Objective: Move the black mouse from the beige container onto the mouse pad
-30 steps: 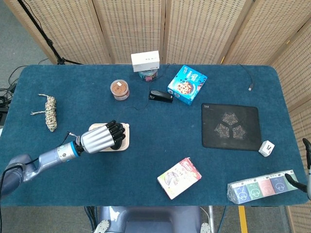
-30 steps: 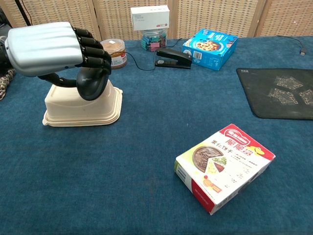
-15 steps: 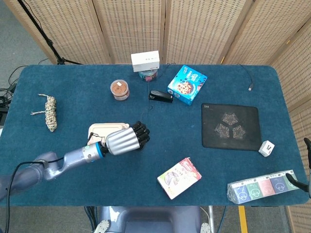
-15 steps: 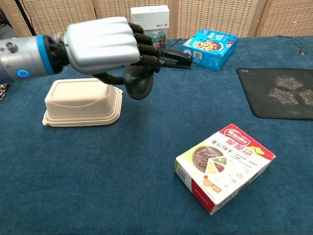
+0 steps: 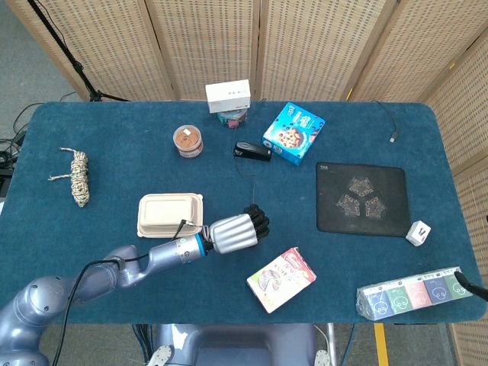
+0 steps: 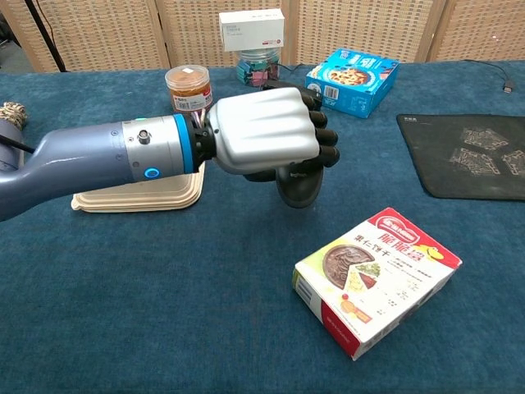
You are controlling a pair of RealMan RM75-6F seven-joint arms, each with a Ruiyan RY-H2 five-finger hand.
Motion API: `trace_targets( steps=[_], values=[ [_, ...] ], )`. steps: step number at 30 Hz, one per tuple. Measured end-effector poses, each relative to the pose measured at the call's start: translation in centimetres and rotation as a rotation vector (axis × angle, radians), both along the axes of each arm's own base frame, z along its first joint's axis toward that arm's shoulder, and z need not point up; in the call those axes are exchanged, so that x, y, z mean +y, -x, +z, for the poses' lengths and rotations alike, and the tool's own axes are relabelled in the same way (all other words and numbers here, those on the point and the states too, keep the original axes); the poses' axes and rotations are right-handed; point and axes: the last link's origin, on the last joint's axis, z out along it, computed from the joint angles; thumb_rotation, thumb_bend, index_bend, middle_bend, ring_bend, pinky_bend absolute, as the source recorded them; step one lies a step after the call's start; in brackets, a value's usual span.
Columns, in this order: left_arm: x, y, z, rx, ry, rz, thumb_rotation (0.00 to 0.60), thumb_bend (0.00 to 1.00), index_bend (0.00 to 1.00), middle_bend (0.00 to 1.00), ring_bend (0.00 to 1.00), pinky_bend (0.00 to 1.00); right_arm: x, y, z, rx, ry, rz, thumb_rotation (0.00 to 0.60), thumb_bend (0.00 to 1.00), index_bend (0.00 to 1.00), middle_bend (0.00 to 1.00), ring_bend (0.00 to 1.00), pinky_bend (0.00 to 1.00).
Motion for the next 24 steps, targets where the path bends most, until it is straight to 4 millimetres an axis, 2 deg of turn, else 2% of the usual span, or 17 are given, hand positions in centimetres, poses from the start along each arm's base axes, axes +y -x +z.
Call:
trace_targets(
  steps=[17,20,22,24],
  values=[
    [0.2,-1.4,-4.8,0.027,-0.013,0.045,0.600,0.31,0.51,0.38,0.30,0.37,0.0,0.4,0.7,-0.032,0.010,-0.009,0.600,0.00,0.00,0.00,0.00,0.00],
    [0.2,-1.6,-5.4,0.022,-0.015,0.061,0.600,0.30,0.39,0.28,0.23,0.37,0.0,0.4,0.8,-0.034,0.013,-0.009,0.600,0.00,0.00,0.00,0.00,0.00],
    [0.2,-1.6,-5.7,0.021,-0.017,0.071,0.600,0.29,0.22,0.11,0.11,0.35,-0.1,0.4,0.8,-0.035,0.012,-0.009,0.600,0.00,0.00,0.00,0.00,0.00],
    [0.3,-1.6,-5.7,0.015,-0.020,0.084,0.600,0.28,0.08,0.02,0.04,0.31,0.0,0.4,0.8,-0.035,0.012,-0.008,0.600,0.00,0.00,0.00,0.00,0.00]
  ],
)
